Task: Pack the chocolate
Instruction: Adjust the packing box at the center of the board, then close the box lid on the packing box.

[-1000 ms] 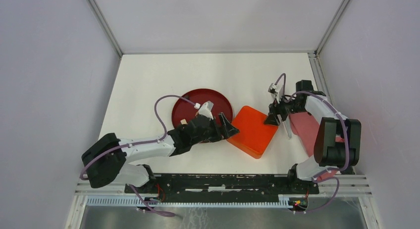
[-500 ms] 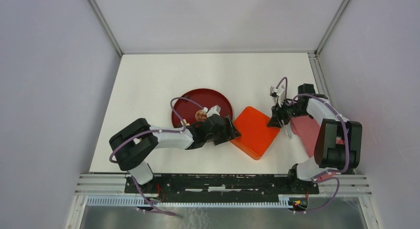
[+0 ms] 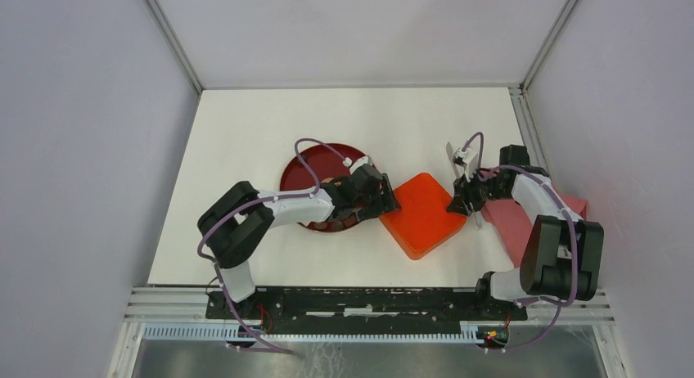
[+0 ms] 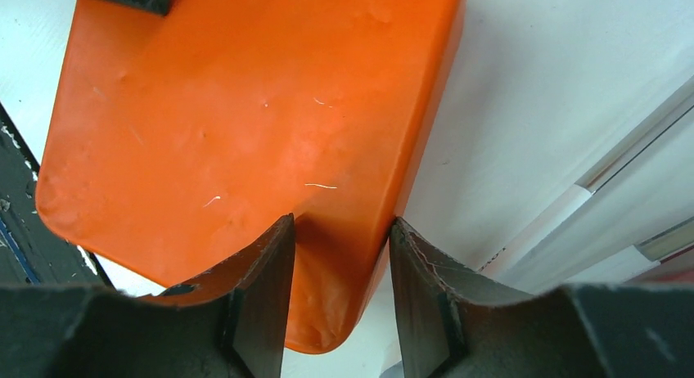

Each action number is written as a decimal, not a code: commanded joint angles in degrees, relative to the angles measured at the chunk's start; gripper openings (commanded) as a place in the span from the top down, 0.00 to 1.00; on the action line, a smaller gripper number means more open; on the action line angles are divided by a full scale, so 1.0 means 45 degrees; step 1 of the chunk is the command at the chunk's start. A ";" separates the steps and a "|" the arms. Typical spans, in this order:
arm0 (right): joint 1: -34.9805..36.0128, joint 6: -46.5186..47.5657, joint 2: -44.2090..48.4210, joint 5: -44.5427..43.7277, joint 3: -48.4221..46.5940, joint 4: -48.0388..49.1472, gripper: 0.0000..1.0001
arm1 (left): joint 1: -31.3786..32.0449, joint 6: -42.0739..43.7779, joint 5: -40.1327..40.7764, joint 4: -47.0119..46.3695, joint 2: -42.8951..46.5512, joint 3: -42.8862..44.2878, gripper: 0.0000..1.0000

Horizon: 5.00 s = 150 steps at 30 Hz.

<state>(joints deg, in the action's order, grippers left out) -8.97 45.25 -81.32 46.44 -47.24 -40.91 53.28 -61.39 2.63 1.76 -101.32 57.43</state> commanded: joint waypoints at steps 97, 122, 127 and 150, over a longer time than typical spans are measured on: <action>-0.0138 -0.2460 0.0185 -0.3019 0.0537 0.2852 0.89 | 0.1054 0.3934 0.1508 0.3359 -0.0221 0.2516 0.76; -0.1058 -0.1062 0.1964 -0.3611 -0.0107 0.2055 0.66 | 0.1088 0.5208 0.1687 0.4256 0.1503 0.2325 0.72; -0.1053 0.1633 0.3373 -0.0887 -0.0459 0.0688 0.56 | 0.1041 0.6468 0.2745 0.4237 0.3767 0.1297 0.51; 0.1291 1.4518 0.6087 0.2154 0.2031 -0.4182 0.06 | -0.2109 0.9040 -0.4072 -0.0872 -0.1270 0.3600 0.37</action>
<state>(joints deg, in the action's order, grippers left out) -3.73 114.41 -55.92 56.49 -38.11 -64.18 44.25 -23.29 -15.35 0.08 -107.00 71.83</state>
